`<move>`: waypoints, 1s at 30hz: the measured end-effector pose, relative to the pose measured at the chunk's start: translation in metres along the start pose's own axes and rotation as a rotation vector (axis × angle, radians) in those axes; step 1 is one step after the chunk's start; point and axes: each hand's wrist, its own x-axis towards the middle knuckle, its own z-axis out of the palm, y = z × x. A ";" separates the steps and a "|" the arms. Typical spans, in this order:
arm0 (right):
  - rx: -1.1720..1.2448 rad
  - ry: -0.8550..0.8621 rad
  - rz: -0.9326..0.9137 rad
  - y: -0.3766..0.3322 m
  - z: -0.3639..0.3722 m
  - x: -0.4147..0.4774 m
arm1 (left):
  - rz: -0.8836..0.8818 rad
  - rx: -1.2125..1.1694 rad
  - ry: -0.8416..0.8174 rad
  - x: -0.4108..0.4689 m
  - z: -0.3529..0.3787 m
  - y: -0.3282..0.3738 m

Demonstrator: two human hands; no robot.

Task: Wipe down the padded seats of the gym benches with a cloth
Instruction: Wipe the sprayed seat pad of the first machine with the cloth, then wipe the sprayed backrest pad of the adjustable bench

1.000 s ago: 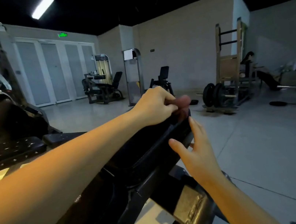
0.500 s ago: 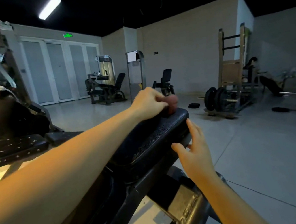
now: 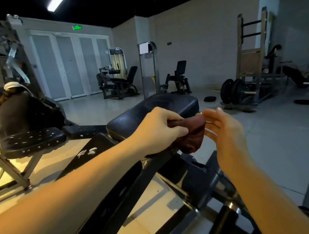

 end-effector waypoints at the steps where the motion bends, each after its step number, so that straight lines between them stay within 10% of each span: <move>1: -0.004 -0.063 -0.001 -0.003 -0.002 -0.010 | -0.045 -0.049 0.032 -0.009 0.001 0.000; 15: -0.129 -0.498 0.147 0.005 -0.011 -0.104 | -0.377 -0.776 -0.024 -0.120 0.004 -0.020; 30: -0.039 -0.396 0.354 0.036 0.032 -0.185 | -0.521 -0.689 0.172 -0.229 0.023 -0.050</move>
